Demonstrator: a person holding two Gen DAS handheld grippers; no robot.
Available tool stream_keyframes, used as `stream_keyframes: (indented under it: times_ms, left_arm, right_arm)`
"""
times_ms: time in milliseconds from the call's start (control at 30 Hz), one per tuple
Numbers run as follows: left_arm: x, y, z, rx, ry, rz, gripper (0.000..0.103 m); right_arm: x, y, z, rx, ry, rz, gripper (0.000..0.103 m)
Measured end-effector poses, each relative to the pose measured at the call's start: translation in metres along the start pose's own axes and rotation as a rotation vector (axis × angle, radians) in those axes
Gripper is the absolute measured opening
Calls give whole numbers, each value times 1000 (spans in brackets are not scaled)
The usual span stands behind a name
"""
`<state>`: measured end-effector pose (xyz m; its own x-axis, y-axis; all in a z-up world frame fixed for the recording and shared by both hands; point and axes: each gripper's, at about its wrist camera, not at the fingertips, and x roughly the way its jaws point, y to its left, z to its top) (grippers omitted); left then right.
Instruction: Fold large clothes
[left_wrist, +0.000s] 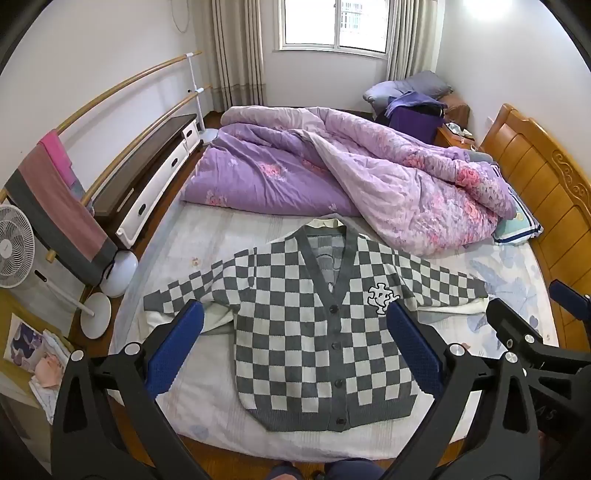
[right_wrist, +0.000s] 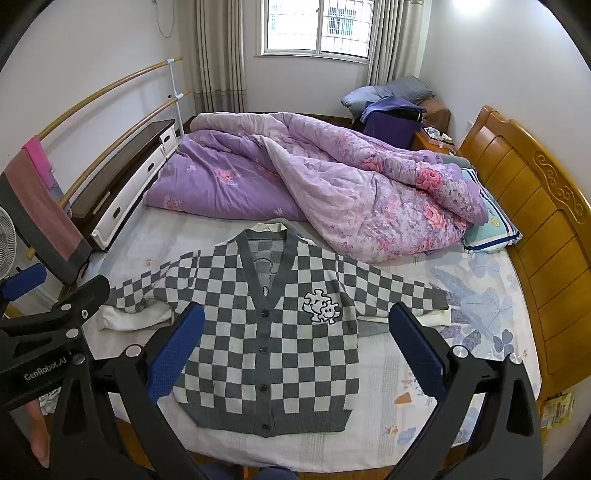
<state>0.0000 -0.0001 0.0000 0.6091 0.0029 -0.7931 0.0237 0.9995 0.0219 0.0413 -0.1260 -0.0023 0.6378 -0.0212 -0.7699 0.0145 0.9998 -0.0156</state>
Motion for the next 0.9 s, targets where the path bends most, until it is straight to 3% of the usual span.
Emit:
stream_keyframes:
  times_ms: [900]
  left_arm:
    - [0,0,0,-1,8,-1,98]
  right_arm:
    - [2,-1,-1,5,4,7,96]
